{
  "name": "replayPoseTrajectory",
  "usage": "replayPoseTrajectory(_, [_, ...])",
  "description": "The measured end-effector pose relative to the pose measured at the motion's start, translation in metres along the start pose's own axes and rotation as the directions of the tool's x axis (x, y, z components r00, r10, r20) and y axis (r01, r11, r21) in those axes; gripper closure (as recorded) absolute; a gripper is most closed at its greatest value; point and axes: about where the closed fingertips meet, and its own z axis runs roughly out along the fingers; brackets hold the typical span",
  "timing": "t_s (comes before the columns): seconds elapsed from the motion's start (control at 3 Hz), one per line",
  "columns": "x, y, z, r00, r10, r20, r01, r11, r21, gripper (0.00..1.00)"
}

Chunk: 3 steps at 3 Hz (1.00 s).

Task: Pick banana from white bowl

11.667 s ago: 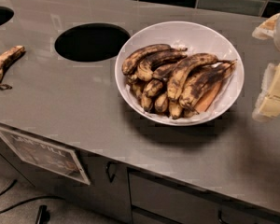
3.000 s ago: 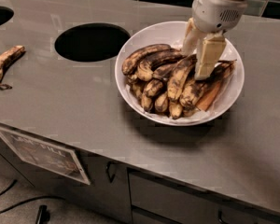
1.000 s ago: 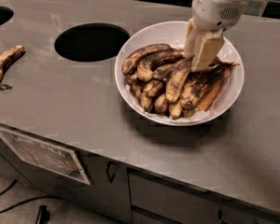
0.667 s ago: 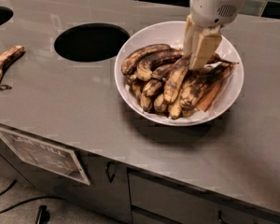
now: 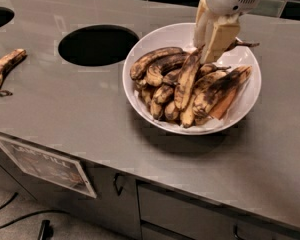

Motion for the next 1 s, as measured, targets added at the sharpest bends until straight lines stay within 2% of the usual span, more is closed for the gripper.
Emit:
replayPoseTrajectory(0.33, [-0.004, 0.003, -0.019, 1.0, 0.003, -0.012, -0.002, 0.9991, 0.042, 1.0])
replayPoseTrajectory(1.0, [0.004, 0.01, -0.053, 0.998, 0.048, -0.051, -0.042, 0.9931, 0.11, 1.0])
